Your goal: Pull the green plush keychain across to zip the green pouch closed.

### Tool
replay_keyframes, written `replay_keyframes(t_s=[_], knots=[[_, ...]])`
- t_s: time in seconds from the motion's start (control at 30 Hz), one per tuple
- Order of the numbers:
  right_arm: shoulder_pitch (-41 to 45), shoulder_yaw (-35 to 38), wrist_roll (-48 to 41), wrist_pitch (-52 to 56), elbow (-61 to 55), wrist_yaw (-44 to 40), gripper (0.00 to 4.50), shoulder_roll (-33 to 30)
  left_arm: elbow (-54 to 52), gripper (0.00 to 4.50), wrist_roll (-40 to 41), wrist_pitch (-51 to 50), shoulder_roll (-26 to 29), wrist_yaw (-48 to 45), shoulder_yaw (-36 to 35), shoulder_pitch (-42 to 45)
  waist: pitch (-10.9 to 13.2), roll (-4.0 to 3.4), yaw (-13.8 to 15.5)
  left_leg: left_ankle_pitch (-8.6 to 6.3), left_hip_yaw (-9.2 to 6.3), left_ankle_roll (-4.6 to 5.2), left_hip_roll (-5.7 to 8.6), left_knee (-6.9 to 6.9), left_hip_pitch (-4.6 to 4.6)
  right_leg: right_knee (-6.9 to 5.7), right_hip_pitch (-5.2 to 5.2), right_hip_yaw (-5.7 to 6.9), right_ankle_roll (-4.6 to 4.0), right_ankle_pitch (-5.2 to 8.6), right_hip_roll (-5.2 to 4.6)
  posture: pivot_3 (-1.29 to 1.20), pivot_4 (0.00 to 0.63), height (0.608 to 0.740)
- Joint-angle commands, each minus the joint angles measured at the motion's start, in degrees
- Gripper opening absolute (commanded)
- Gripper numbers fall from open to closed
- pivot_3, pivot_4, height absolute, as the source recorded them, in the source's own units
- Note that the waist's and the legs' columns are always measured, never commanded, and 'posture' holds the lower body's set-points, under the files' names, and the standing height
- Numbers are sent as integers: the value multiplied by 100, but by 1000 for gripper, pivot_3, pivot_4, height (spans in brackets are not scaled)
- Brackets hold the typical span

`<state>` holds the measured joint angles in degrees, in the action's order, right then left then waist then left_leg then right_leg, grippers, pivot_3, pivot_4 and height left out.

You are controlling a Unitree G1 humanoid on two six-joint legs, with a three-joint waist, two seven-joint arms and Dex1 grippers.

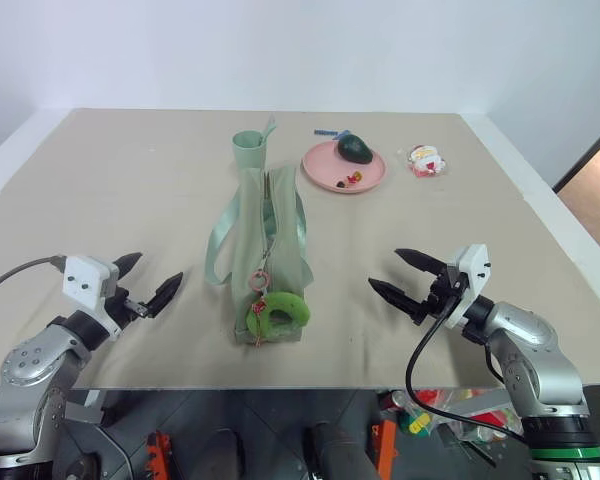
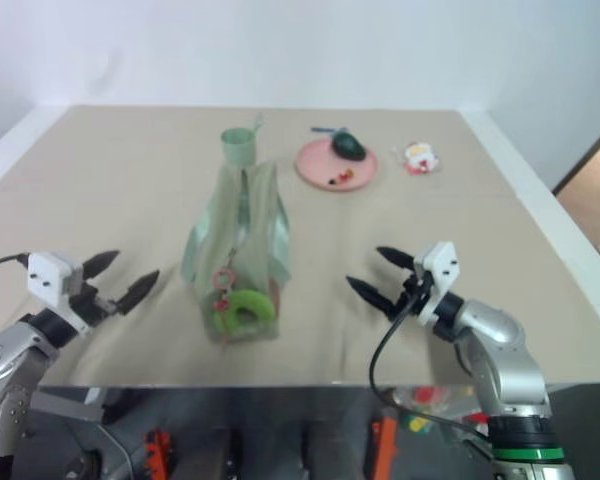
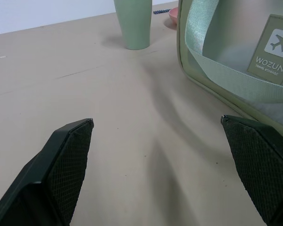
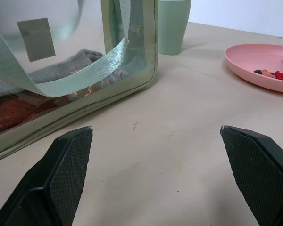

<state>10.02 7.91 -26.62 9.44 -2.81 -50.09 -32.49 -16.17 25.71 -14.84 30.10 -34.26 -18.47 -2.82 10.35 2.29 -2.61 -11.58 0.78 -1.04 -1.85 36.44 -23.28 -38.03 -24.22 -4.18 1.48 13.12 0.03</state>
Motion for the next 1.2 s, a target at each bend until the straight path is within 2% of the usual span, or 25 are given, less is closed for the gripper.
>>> replay_keyframes(t_s=[0.03,0.9,1.03,1.2], knots=[[-34,90,-14,0,-354,6,4493,-75,-37,4488,-19,88,-9,32,-12,82,0,0,1,0,0,0,0,0,0,0,0,0,0,0,0,0,150,740],[115,-22,122,-92,-357,-290,4493,-96,-508,4488,817,-430,100,-250,-36,196,0,0,0,0,1,0,1,1,0,0,0,-1,1,0,0,0,150,740],[267,-3,124,-166,-253,-440,4493,-148,-714,4488,1037,-489,160,-463,-13,185,0,0,-3,0,2,0,1,1,0,0,0,-1,1,0,0,0,150,740],[867,-158,232,-440,0,-1023,4493,-426,-1138,4488,1365,-752,503,-862,108,341,2,-1,-5,0,3,0,1,2,1,0,0,-2,0,0,0,0,150,740]])
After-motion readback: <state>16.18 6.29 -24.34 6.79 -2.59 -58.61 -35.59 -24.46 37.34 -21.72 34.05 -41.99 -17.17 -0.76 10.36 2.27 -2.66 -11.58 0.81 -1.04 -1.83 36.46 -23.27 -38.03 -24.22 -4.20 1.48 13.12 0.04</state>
